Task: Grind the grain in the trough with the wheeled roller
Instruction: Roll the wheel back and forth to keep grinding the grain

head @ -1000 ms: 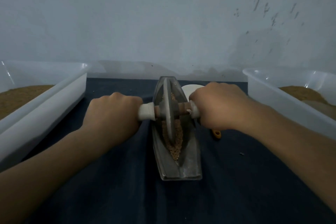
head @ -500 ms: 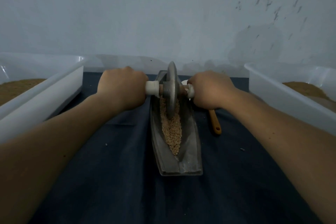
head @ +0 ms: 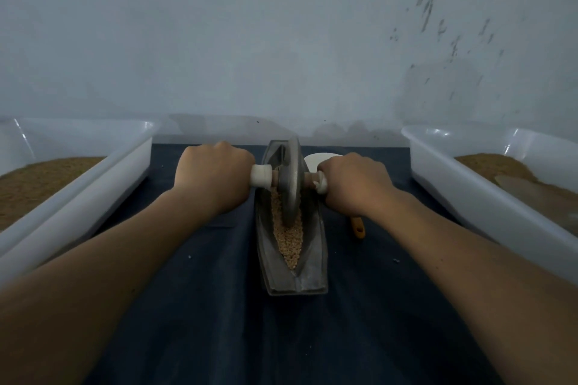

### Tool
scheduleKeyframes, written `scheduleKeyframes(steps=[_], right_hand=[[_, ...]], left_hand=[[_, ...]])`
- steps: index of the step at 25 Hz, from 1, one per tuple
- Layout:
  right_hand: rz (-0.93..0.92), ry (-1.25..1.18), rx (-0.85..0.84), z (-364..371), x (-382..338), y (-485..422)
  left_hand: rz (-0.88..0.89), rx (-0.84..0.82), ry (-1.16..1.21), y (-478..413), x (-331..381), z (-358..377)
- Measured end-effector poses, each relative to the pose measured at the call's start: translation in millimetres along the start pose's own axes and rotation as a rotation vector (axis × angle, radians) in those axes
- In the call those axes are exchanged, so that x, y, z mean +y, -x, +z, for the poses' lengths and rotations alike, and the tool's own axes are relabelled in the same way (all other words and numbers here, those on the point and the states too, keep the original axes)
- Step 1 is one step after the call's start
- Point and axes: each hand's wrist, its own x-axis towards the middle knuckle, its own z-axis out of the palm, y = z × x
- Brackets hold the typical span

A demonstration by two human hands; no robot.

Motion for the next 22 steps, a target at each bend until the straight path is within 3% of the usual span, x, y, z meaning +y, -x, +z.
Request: scheduleKeyframes(steps=[22], right_hand=[[0.036, 0.004, -0.029, -16.3, -10.5, 25.1]], left_hand=[[-0.019, -0.029, 0.035, 24.6, 1.8, -14.3]])
